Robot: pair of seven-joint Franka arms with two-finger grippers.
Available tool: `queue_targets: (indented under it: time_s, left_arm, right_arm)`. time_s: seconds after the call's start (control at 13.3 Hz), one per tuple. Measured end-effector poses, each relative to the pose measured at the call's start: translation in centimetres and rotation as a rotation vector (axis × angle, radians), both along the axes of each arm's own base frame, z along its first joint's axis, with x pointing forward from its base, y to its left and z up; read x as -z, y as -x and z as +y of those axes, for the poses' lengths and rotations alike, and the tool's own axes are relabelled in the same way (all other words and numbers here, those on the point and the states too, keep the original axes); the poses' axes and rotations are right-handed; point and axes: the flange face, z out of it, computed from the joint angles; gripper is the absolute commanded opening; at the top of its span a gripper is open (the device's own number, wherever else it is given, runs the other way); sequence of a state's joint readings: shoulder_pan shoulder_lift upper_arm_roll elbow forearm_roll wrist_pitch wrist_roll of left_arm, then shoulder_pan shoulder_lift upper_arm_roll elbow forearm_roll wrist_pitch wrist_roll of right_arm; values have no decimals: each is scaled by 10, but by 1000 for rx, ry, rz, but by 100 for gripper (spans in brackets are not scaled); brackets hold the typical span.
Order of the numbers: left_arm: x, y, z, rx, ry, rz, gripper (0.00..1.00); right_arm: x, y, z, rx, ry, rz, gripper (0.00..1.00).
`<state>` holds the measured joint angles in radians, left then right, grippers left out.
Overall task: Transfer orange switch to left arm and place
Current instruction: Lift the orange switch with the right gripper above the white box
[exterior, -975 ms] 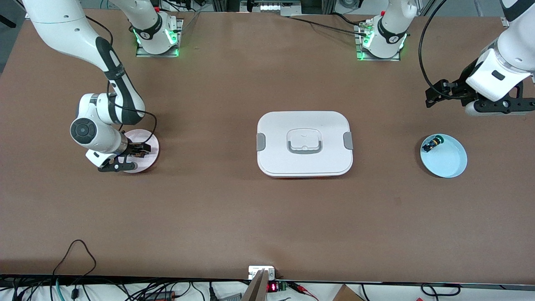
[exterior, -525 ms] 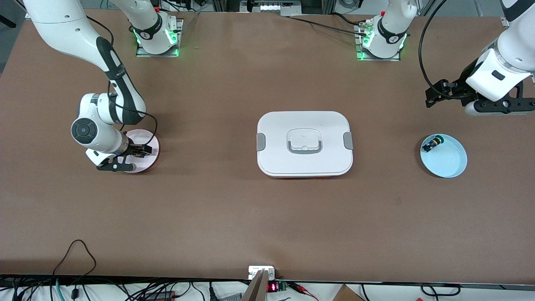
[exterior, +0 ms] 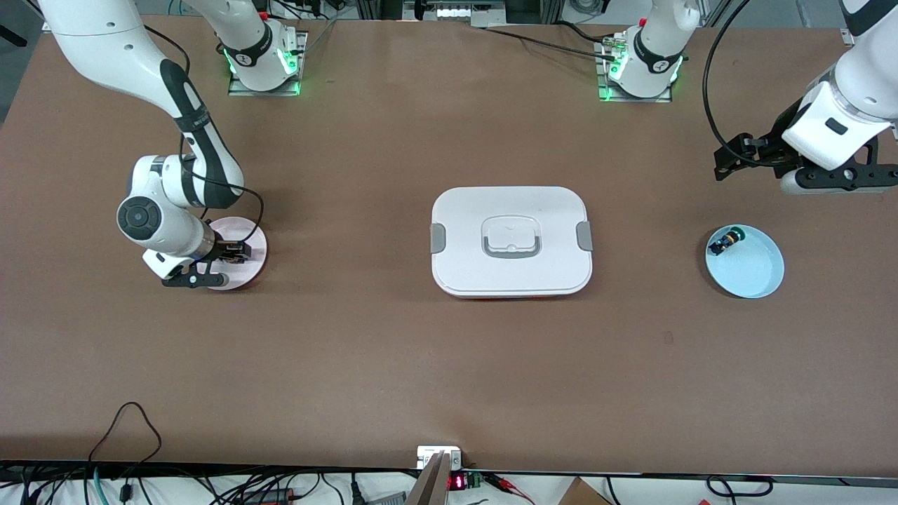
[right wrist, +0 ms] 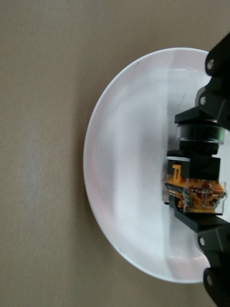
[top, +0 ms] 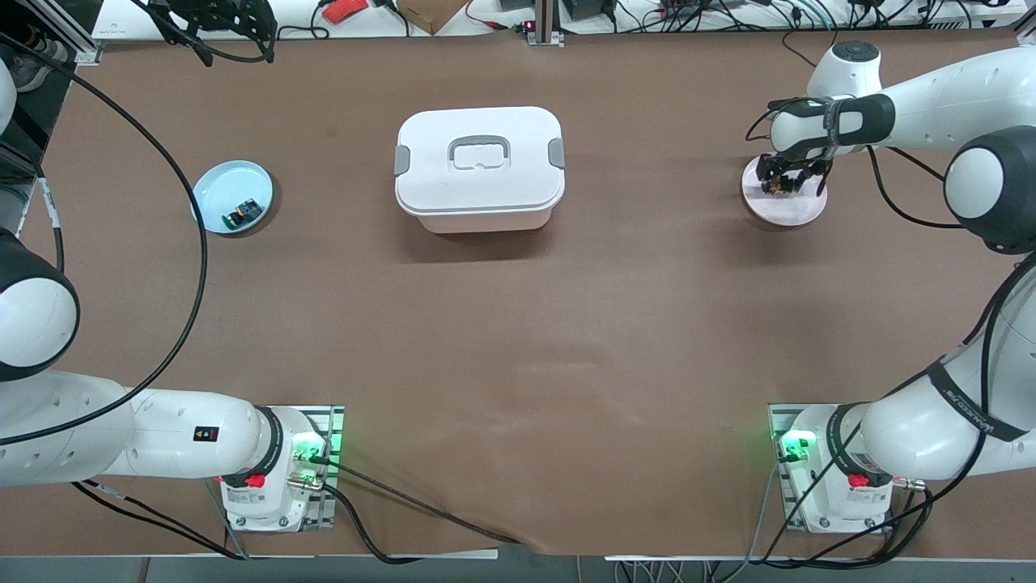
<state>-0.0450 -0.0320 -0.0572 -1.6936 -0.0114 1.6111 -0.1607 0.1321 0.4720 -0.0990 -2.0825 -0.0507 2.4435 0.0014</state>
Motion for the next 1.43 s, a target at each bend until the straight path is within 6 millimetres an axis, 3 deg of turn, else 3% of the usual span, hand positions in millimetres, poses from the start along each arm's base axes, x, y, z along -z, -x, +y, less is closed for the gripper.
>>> queue_targets:
  time_s: [0.15,0.45,0.9,1.2,1.43]
  left_arm:
    - [0,0,0,0,0,0,100]
    - [0,0,0,0,0,0,100]
    - [0,0,0,0,0,0,100]
    - [0,0,0,0,0,0,100]
    - [1,1,0,0,0,5,100]
  right_arm:
    - [-16,-2,27,-23,-38,12,3]
    - [-70,-20,76,-96,-105,5,2]
    - [-185,-55,99,-328,-303,-44,3]
    - [-214,-55,107,-554,-354,-108,3]
    - [-257,-43,141,-720,-425,-166,3]
